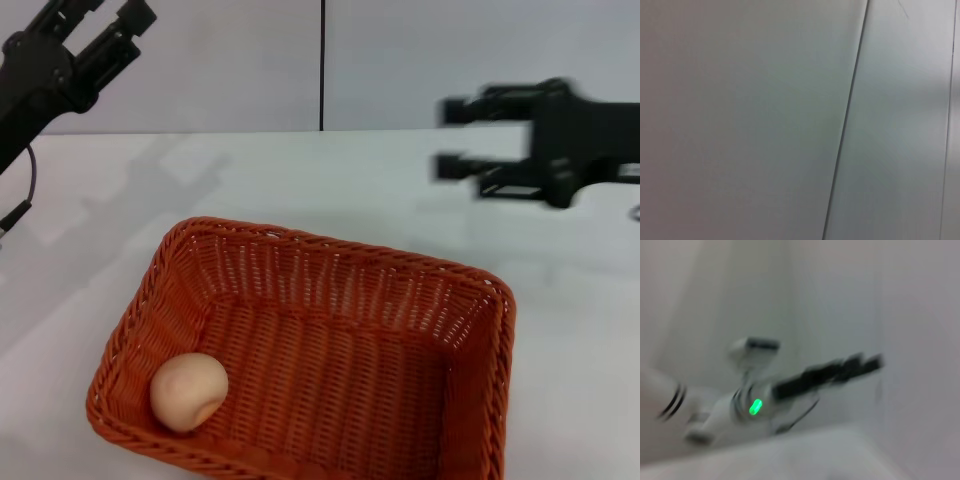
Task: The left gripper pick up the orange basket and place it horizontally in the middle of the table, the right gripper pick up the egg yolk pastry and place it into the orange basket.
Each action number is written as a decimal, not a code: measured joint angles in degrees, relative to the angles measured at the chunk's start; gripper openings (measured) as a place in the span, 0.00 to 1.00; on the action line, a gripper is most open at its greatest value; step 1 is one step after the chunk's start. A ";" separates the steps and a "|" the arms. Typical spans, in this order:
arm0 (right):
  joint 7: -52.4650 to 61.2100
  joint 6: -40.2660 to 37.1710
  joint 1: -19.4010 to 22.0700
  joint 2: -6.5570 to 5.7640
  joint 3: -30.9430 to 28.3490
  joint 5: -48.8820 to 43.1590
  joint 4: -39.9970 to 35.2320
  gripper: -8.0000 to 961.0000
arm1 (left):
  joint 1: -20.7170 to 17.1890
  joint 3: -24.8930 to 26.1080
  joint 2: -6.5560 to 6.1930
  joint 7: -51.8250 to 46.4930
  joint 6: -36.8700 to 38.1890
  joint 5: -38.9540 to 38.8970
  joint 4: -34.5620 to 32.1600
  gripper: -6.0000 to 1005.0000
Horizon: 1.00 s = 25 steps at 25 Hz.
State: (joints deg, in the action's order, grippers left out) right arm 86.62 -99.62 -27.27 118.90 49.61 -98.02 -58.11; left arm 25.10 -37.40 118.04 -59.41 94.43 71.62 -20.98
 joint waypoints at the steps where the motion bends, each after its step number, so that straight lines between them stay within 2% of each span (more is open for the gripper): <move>1: -2.61 0.04 1.42 0.00 -1.69 2.49 1.46 0.64 | -0.08 0.10 0.00 0.00 0.05 -0.05 -0.08 0.79; 3: -8.13 -0.06 3.99 -0.04 -4.97 7.65 4.83 0.64 | -0.26 0.39 -0.01 0.03 0.09 -0.10 -0.22 0.79; 7: -25.66 -0.31 9.22 -0.13 -12.87 19.55 16.75 0.64 | -0.39 1.05 -0.01 0.29 0.11 -0.23 -0.37 0.79; 12: -42.10 -0.01 12.04 -0.16 -23.87 27.26 31.53 0.64 | -0.41 1.88 -0.01 0.50 0.14 -0.37 -0.38 0.79; 16: -45.98 0.04 12.67 -0.19 -30.07 27.89 36.79 0.64 | -0.34 1.99 -0.01 0.57 0.14 -0.37 -0.38 0.79; 25: -46.67 -1.01 12.42 -0.05 -32.92 28.00 38.87 0.64 | -0.03 1.64 0.14 0.70 1.16 -0.37 -0.02 0.79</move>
State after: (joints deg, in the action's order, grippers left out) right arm 39.95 -100.63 -14.85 118.86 16.69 -70.02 -19.23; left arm 25.07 -35.76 118.18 -58.71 95.59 71.25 -21.00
